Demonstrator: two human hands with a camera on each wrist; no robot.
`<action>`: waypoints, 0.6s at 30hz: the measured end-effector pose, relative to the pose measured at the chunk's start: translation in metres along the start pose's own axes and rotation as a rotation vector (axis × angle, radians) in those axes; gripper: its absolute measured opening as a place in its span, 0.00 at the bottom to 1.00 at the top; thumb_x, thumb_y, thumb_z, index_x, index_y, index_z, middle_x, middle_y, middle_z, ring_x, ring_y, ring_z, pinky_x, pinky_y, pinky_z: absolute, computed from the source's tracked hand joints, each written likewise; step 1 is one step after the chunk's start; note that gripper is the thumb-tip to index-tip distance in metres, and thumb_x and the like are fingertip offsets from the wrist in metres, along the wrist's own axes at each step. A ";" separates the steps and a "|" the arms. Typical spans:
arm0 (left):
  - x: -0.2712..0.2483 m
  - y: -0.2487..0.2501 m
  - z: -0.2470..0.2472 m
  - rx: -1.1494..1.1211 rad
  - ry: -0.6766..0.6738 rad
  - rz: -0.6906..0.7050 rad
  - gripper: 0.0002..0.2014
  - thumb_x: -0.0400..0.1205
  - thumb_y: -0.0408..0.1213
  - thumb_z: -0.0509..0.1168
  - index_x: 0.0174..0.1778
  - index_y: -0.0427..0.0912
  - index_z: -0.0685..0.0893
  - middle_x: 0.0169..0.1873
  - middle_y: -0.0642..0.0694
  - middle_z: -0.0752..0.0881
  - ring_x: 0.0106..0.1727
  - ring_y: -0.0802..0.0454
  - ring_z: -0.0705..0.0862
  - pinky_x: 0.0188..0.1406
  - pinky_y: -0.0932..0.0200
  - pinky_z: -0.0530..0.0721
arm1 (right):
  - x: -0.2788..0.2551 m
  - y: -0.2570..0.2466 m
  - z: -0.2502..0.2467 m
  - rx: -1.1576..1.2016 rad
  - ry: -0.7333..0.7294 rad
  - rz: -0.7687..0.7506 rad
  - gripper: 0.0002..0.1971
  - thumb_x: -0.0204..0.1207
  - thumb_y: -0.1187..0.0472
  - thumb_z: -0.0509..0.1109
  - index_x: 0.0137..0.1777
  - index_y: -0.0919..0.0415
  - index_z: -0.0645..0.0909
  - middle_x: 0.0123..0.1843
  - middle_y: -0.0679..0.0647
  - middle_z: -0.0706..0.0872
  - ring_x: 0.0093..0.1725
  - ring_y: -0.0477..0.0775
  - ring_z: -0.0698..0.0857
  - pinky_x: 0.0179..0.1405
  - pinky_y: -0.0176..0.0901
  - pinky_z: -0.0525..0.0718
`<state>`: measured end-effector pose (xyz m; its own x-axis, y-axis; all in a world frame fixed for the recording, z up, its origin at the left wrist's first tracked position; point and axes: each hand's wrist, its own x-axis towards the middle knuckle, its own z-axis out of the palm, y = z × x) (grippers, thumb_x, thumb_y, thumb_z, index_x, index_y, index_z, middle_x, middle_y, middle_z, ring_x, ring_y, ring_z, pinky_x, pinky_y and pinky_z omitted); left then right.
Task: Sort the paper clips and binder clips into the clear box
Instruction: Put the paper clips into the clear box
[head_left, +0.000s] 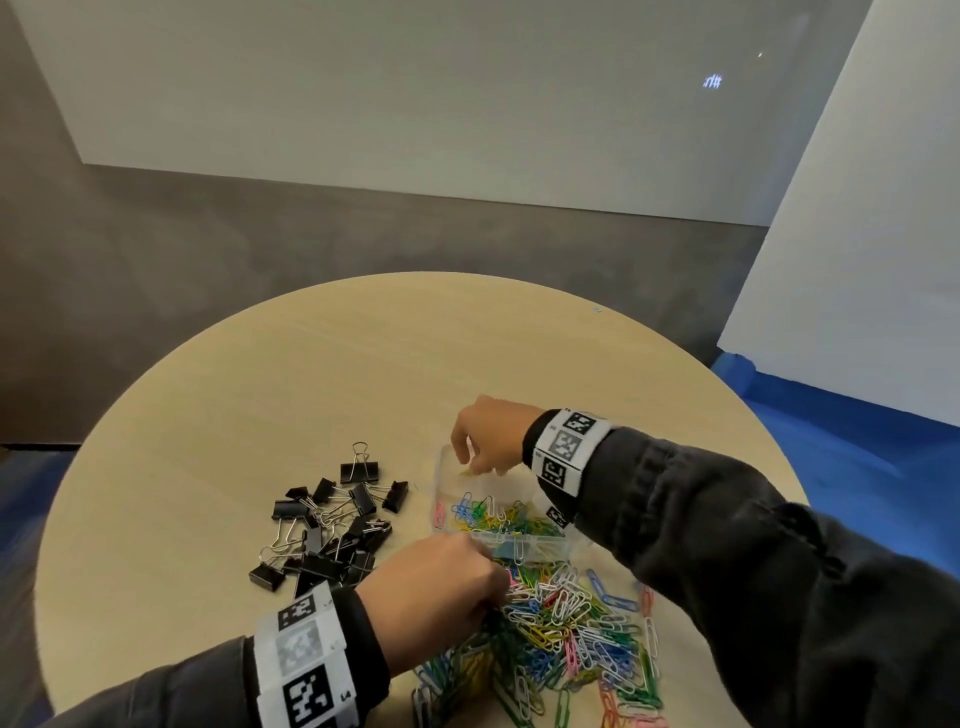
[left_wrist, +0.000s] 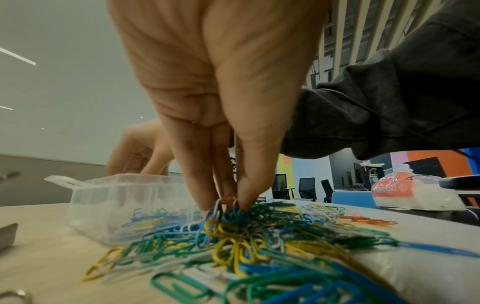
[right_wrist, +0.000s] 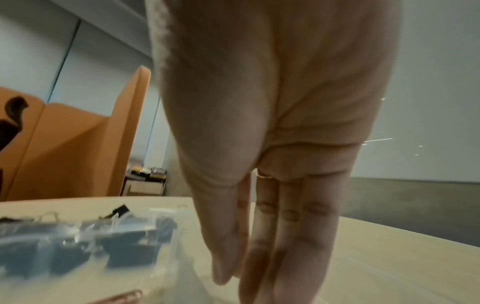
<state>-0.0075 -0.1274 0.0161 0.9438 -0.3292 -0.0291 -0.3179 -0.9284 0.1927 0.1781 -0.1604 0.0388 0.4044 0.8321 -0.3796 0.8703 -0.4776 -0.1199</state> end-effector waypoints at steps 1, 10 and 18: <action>0.000 0.000 0.000 -0.002 0.009 0.003 0.11 0.78 0.32 0.63 0.52 0.42 0.87 0.48 0.41 0.87 0.50 0.39 0.85 0.43 0.49 0.82 | 0.004 -0.001 -0.001 -0.028 -0.020 0.004 0.06 0.76 0.63 0.73 0.50 0.64 0.85 0.33 0.56 0.89 0.26 0.51 0.86 0.28 0.39 0.84; 0.001 -0.004 0.000 -0.016 0.000 -0.014 0.12 0.80 0.32 0.61 0.55 0.41 0.86 0.51 0.41 0.87 0.52 0.41 0.85 0.48 0.49 0.83 | 0.023 -0.002 -0.004 -0.085 -0.240 0.030 0.10 0.77 0.67 0.68 0.34 0.61 0.81 0.24 0.51 0.83 0.20 0.45 0.81 0.28 0.37 0.82; -0.001 -0.004 0.001 -0.010 0.020 0.001 0.09 0.78 0.31 0.61 0.50 0.40 0.85 0.47 0.41 0.87 0.47 0.42 0.85 0.42 0.50 0.82 | 0.020 0.005 -0.004 -0.011 -0.142 0.016 0.07 0.72 0.66 0.75 0.48 0.65 0.82 0.28 0.54 0.85 0.22 0.48 0.82 0.21 0.34 0.77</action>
<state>-0.0069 -0.1238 0.0147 0.9450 -0.3269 -0.0091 -0.3184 -0.9261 0.2023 0.1919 -0.1451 0.0337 0.3749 0.7758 -0.5076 0.8675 -0.4866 -0.1029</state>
